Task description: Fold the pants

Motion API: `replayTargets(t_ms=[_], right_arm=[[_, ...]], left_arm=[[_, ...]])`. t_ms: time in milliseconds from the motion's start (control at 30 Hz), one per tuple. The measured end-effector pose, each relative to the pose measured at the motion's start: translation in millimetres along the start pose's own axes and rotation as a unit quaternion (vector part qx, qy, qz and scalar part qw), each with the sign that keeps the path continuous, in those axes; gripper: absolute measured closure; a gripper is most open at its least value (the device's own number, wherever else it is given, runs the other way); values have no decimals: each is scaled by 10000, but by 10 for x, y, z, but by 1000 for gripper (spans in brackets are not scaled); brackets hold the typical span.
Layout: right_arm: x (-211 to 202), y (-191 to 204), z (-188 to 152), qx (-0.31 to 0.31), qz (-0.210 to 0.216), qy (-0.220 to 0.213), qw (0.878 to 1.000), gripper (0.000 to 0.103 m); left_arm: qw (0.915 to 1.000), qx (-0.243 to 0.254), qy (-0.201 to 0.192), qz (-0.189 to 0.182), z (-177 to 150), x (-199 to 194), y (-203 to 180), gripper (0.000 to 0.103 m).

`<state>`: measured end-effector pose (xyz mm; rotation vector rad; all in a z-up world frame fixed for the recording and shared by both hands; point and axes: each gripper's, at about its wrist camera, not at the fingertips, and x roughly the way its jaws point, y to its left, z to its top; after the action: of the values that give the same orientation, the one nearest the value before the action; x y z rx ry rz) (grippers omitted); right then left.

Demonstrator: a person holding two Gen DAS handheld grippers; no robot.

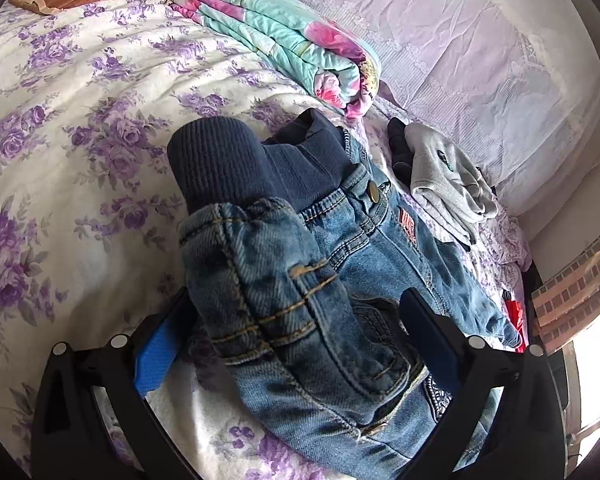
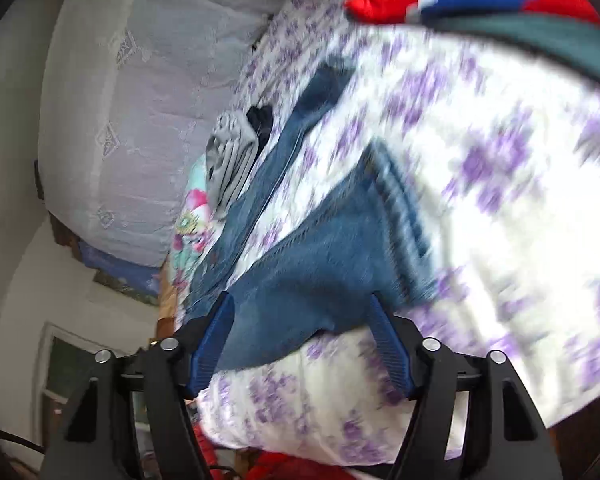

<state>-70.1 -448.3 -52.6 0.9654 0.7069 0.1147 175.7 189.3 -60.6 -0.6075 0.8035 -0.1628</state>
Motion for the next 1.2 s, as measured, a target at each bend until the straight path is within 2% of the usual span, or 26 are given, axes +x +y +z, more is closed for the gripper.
replayTargets(t_ms=[67,133,200,267,300,367,400,433,467,533,567,600,633,667,700,733,833,900,933,967,1000,1033,1067,1100,1167,1200], right_arm=[[-170,-2,176,-368,-641,-498,9960,19],[-53,-104,351,-493,-997,-416,9929,19],[181,-298,440,-292,-1015,-121,9943,18],[315,-222,449,-608,-1101,-208,9918,19],[385,-143,450,-746,-937,-114,9927,19],[601,-39,427,-811,-235,453,9954,20],[750,47,392,-924,-297,648,9932,20],[860,137,362,-1212,-573,646,9889,24],[898,214,323,-1456,-710,605,9849,29],[988,222,403,-1475,-844,578,9838,90],[1016,168,488,-1273,-684,637,9875,90],[1026,130,577,-1128,-589,622,9899,91],[1041,129,676,-1120,-586,582,9903,91],[1053,152,765,-1160,-581,545,9900,91],[1034,193,852,-1225,-615,472,9894,91],[1001,275,959,-1328,-629,366,9885,91],[804,475,1258,-1526,-594,-49,9865,91],[724,446,1364,-1513,-613,-28,9866,90],[753,372,1360,-1514,-721,104,9858,85],[812,259,1322,-1501,-981,256,9835,81],[864,108,1250,-1486,-1361,348,9789,70],[896,-49,1185,-1443,-1762,387,9730,71],[877,-150,1146,-1401,-1777,348,9735,71],[757,-222,1113,-1296,-1574,199,9788,70],[470,-227,1054,-1143,-1738,-304,9777,62],[327,-148,1009,-1295,-1829,-627,9726,62]], left_arm=[[10000,50,35,69,10,27,-18,5],[9997,129,92,165,28,63,-46,5],[9995,186,134,228,40,82,-69,4],[9992,206,189,269,71,109,-77,4],[9992,195,205,281,84,119,-77,4],[9991,154,223,326,120,149,-79,5],[9990,154,232,362,131,166,-85,5],[9987,170,236,411,138,183,-97,5],[9984,204,239,460,137,195,-117,5],[9978,322,240,536,119,189,-151,6],[9976,343,211,572,106,164,-157,11],[9974,325,161,618,85,127,-157,47],[9972,293,141,668,55,77,-162,68],[9973,256,103,677,30,18,-169,76],[9975,242,18,659,-5,-68,-184,90],[9981,282,17,550,-54,-165,-217,92],[9988,339,-86,355,-278,-423,-298,92],[9976,470,-88,506,-464,-423,-275,90],[9970,501,-16,591,-517,-364,-234,86],[9976,491,2,492,-552,-316,-156,86],[9990,396,-104,196,-556,-347,-81,85],[9997,231,-41,-6,-535,-362,-22,81],[9998,49,41,-180,-499,-394,35,79],[9996,-71,80,-253,-473,-439,70,73],[9997,-42,-224,-11,-450,-639,61,62],[9980,212,-511,319,-456,-800,-5,59]])
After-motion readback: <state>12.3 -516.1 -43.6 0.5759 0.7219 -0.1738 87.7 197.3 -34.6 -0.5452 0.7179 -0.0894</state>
